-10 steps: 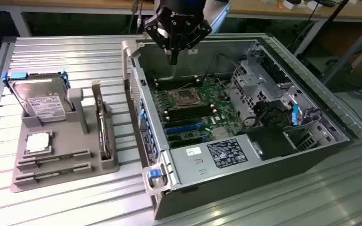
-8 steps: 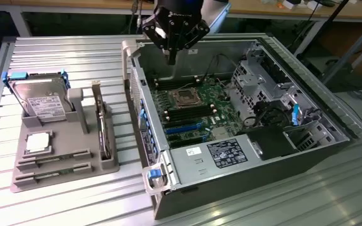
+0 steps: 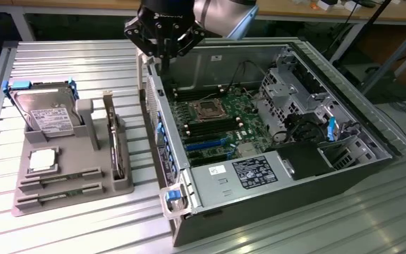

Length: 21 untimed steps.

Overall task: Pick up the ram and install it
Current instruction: 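Reach for the ram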

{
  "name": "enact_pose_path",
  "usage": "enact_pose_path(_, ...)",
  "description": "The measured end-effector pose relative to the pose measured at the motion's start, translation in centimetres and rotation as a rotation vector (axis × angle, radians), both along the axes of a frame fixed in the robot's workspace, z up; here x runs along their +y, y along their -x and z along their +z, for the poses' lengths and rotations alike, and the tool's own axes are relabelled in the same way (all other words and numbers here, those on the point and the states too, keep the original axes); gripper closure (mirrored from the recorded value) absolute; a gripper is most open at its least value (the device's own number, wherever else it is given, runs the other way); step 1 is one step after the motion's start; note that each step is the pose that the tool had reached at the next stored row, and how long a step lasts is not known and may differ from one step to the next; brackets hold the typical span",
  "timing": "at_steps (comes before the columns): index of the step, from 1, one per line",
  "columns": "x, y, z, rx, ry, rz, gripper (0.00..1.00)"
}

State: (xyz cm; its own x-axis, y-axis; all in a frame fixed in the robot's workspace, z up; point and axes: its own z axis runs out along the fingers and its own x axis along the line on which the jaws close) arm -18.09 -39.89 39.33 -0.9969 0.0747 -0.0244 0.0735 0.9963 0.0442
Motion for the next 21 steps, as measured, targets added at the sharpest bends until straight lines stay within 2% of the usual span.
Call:
enact_pose_path(1,0.00,0.9,-0.01,-0.0001,-0.0002,0.000,0.90)
enact_pose_path(2,0.00,2.3,-0.01,-0.0001,-0.0001,0.000,0.90)
enact_pose_path(5,0.00,4.9,-0.02,-0.0001,-0.0002,0.000,0.90)
enact_pose_path(7,0.00,5.8,-0.02,0.0000,0.0000,0.000,0.90)
enact_pose_path(8,0.00,7.3,-0.03,-0.0002,-0.0002,0.000,0.90)
enact_pose_path(10,0.00,9.4,-0.03,-0.0002,-0.0002,0.000,0.90)
enact_pose_path(17,0.00,12.8,-0.02,0.0000,-0.0001,0.000,0.90)
enact_pose_path(21,0.00,17.7,-0.03,-0.0002,-0.0002,0.000,0.90)
